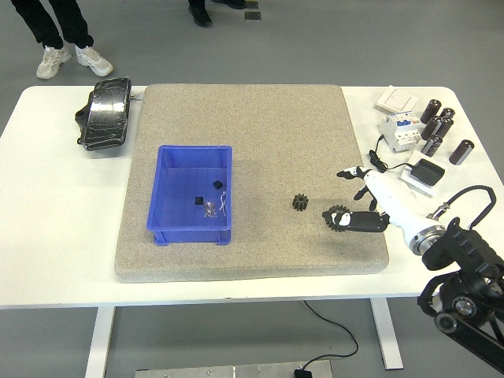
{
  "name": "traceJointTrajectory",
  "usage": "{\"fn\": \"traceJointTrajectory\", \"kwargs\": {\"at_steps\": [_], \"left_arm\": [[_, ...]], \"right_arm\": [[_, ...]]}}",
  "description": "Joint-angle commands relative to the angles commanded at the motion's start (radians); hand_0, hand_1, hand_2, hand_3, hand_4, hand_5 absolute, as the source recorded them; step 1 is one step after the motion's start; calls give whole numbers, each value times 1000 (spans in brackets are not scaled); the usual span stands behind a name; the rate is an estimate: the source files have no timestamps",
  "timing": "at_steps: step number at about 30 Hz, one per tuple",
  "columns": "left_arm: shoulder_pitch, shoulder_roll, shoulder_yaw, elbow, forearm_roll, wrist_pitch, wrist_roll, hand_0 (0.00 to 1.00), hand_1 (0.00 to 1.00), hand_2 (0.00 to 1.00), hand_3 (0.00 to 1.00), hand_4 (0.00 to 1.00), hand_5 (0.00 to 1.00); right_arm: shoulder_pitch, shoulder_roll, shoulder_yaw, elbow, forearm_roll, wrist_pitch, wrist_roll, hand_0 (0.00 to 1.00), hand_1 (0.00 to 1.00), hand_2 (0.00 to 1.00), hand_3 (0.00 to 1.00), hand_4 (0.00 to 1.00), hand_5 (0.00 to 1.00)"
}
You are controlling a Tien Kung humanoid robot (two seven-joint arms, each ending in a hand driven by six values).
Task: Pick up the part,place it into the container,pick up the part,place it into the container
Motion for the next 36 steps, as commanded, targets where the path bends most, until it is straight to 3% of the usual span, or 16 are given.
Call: {"fn": "traceJointTrajectory", "kwargs": {"at_steps": [9, 16, 22, 28, 29, 35, 36], "left_arm": [[-2, 2, -5, 0, 8, 1, 2, 690, 676, 662, 725, 697, 274], [0, 1, -6, -2, 10, 2, 4, 690, 676, 661, 725, 698, 274], [-1, 1, -4, -2, 8, 2, 3, 690, 676, 661, 725, 698, 275], [0, 2, -6, -2, 10, 3, 4, 690, 676, 661, 725, 698, 275], [0, 2, -6, -2, 11, 3, 5, 690, 676, 661, 725, 697, 273], [-1, 3, -10, -3, 19, 3, 8, 690, 676, 661, 725, 697, 273], [-1, 4, -10, -4, 20, 4, 8, 690, 676, 661, 725, 697, 273]], "right_arm": [[117, -17, -132, -104, -258, 75, -58, 320, 490, 772, 799, 949, 403], [154, -13, -211, -111, -257, 107, -62, 324, 506, 776, 800, 957, 406], [167, -4, -245, -121, -228, 93, -50, 333, 518, 774, 801, 970, 415], [197, 9, -287, -175, -190, 57, -26, 324, 513, 749, 788, 972, 421], [202, 11, -294, -186, -183, 51, -22, 301, 464, 714, 728, 891, 360], [243, 30, -329, -254, -144, 22, 1, 301, 464, 714, 728, 891, 360], [248, 31, -333, -261, -140, 17, 4, 276, 430, 693, 695, 750, 271]]}}
